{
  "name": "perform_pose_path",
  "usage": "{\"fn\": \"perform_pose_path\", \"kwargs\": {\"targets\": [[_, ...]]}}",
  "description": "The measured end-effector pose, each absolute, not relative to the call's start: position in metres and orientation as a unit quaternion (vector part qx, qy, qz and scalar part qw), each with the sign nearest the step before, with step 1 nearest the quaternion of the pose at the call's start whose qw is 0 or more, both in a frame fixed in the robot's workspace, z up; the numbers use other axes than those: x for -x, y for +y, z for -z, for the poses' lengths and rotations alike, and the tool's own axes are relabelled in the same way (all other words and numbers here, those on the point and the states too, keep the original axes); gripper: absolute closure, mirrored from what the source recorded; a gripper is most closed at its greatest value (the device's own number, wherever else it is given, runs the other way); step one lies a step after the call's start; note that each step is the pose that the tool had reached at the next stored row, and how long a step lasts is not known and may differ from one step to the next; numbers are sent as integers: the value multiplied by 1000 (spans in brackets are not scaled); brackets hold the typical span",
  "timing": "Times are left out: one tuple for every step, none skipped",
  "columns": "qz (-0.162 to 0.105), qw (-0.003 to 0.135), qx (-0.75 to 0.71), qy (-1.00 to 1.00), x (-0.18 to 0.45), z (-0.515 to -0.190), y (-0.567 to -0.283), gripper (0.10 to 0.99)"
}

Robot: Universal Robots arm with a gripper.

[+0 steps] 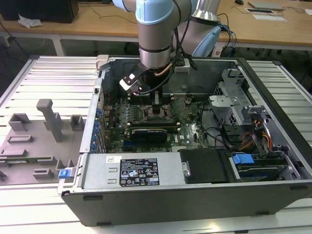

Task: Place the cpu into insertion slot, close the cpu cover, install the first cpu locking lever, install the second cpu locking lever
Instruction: 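Place the cpu into insertion slot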

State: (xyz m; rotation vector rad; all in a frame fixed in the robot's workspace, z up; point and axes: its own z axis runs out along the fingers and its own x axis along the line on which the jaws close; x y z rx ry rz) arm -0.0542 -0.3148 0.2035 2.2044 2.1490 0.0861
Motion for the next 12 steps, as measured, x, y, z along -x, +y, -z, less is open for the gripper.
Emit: {"fn": "perform_pose_path", "kwargs": {"targets": [[-28, 31, -715, 697, 54, -204, -315, 980], [-29, 31, -715, 697, 54, -208, -315, 980], [-28, 31, -715, 697, 54, -213, -315, 980], [-28, 31, -715, 697, 54, -218, -315, 980], [-28, 31, -715, 697, 54, -223, -315, 980], [-28, 31, -715, 697, 54, -230, -315, 980], [-28, 31, -715, 697, 54, -233, -315, 980], [-28, 31, -715, 697, 54, -237, -315, 980], [-28, 31, -715, 697, 54, -244, -315, 980], [-27, 32, -715, 697, 54, -248, -315, 980], [-27, 32, -715, 697, 54, -252, -315, 980], [-27, 32, -715, 698, 54, -259, -315, 980]]}}
